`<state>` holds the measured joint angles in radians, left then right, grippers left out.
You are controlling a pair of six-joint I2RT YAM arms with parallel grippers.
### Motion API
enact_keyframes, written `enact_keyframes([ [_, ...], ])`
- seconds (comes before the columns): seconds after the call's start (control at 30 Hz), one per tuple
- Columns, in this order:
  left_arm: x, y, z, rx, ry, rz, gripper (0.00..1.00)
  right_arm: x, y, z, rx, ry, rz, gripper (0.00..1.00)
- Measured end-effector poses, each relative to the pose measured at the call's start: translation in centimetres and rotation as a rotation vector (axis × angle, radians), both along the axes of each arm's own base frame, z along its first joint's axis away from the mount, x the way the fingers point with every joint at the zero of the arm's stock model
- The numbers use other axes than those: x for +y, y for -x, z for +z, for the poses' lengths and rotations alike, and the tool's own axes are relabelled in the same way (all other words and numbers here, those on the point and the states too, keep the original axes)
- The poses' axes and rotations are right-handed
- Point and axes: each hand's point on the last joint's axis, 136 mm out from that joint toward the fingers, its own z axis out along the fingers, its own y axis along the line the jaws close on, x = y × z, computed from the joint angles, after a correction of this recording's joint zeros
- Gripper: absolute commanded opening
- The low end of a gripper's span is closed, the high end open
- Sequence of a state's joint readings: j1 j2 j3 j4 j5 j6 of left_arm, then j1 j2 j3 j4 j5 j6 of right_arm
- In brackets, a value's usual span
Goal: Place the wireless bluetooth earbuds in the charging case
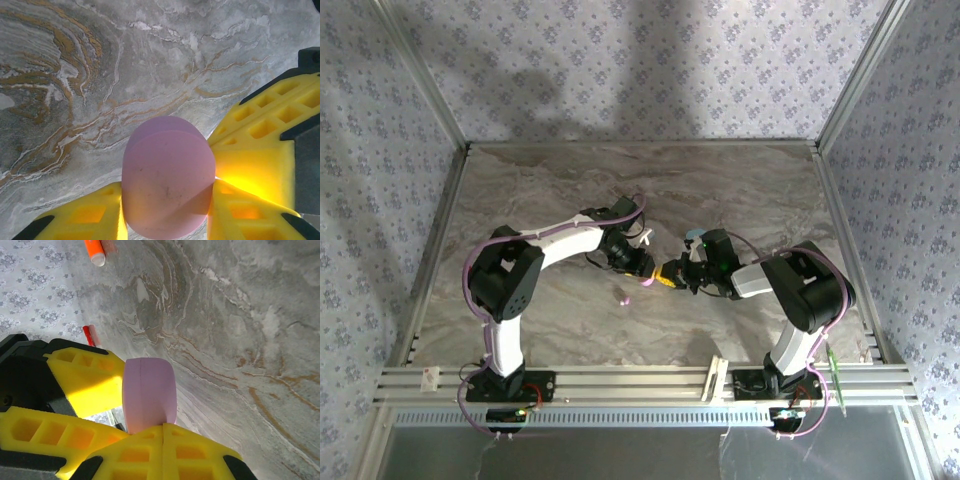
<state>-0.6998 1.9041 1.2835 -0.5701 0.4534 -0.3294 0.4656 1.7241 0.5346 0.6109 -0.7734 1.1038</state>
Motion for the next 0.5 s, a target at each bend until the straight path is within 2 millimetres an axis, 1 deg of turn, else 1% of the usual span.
enact_keyframes([
  [0.5, 0.07, -0.09, 0.00, 0.003, 0.000, 0.007, 0.37, 0.12, -0.23, 0.34, -0.009, -0.012, -0.005, 0.00],
])
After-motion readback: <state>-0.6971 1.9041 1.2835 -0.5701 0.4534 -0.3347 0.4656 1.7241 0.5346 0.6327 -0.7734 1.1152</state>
